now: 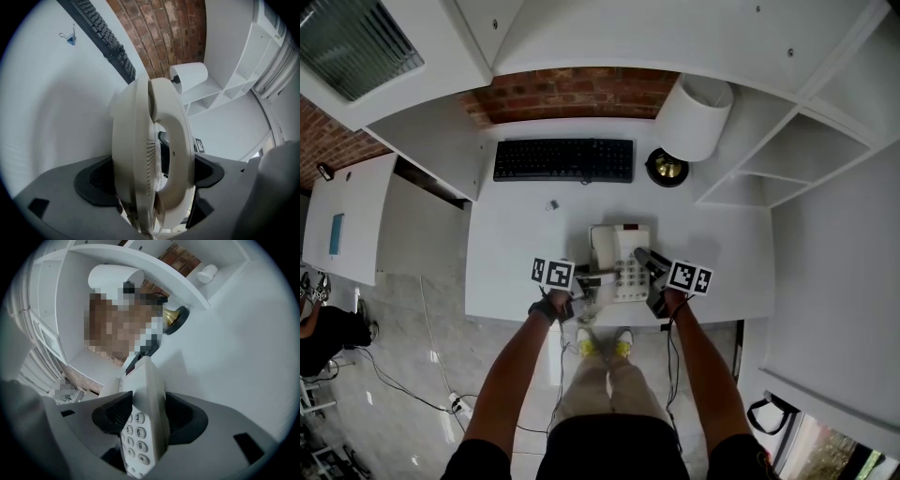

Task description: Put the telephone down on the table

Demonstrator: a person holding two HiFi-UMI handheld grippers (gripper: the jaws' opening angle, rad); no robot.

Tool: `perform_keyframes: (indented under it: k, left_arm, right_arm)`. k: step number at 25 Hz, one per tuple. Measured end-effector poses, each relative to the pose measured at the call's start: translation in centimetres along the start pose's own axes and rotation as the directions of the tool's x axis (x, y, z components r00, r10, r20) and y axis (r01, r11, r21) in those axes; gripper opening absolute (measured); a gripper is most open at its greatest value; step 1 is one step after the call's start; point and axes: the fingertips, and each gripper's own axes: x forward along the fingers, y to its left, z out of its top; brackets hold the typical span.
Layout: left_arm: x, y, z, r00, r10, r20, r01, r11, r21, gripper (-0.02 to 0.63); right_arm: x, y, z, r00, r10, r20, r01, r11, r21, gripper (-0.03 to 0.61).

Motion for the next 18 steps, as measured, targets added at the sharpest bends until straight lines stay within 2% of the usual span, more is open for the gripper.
perform_keyframes:
  k: [4,9,15,18]
  left_arm:
    - [-0.1,-0.1,0.1,0.999,0.020,0.040,-0.021,1.000,0.004,0.472]
    - [-0.6,-1.0,0.0,0.996,-0.065,0.063,0.066,0.998,-0.004,0.472]
    - [-0.7,-0.5,0.3,0.995,-0.038,0.089,0.041,0.999,-0.028,0.469]
    - [-0.7,-0.1,0.1,0.998,-0.001,0.068,0.001,1.000,-0.002,0.466]
  right_arm:
    - [-0.1,-0.1,0.0,1.000,0.003,0.001,-0.003,1.000,0.002,0.213]
    - [0.1,0.2,-0.1,1.000,0.015,-0.014,-0.015,1.000,-0.003,0.212]
    - [0.0,0.1,-0.2,1.000,0.017,-0.016,-0.017,1.000,0.000,0.212]
    - [0.1,0.1,-0.2,1.000,0.013,-0.018,-0.013,1.000,-0.008,0.212]
